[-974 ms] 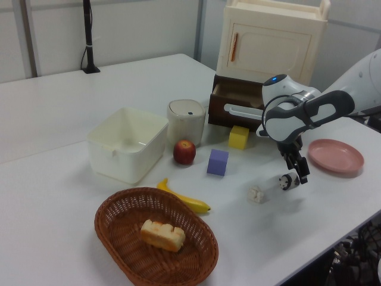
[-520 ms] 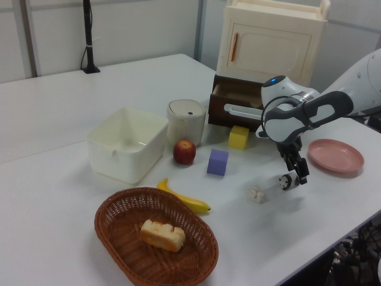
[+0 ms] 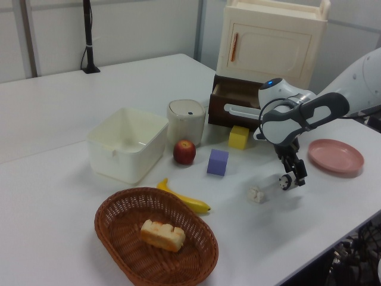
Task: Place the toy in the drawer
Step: 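Close the gripper on the panda toy and adjust the grasp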
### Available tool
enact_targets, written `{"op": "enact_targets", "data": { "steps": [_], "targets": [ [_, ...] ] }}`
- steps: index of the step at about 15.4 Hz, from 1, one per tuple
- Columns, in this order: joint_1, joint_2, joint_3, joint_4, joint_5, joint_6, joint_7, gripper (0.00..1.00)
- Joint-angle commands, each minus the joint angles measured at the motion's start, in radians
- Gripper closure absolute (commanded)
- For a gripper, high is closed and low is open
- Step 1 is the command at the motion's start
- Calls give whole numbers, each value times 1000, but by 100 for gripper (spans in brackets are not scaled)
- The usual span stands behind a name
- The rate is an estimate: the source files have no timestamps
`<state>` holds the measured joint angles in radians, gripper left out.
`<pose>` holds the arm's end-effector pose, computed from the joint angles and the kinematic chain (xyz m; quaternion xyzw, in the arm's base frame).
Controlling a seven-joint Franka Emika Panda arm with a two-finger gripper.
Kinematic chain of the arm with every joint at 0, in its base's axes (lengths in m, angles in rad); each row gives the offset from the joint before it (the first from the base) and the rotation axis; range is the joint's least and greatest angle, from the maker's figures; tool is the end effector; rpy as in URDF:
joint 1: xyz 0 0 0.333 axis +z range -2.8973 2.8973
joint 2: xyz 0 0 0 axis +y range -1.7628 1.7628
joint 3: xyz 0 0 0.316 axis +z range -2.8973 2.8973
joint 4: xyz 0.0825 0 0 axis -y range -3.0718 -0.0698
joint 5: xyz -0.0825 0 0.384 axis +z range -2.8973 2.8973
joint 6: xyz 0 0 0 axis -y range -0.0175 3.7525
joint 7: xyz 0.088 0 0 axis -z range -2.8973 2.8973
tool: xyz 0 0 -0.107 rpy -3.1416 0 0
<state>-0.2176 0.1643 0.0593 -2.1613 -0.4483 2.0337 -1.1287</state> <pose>0.5161 -0.1073 0.3044 0.7947 0.5630 -0.2195 0.0574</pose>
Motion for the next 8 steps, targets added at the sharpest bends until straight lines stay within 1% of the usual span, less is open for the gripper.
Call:
{"op": "enact_targets", "data": {
  "steps": [1, 3, 5, 7, 8],
  "targets": [
    [7, 15, 5, 29, -26, -3, -5, 4],
    [7, 15, 13, 38, -24, -3, -3, 4],
    [7, 11, 16, 52, -6, -4, 18, 4],
    [6, 9, 17, 52, 26, -1, 84, 3],
    [6, 9, 17, 52, 40, -1, 87, 2]
  ]
}}
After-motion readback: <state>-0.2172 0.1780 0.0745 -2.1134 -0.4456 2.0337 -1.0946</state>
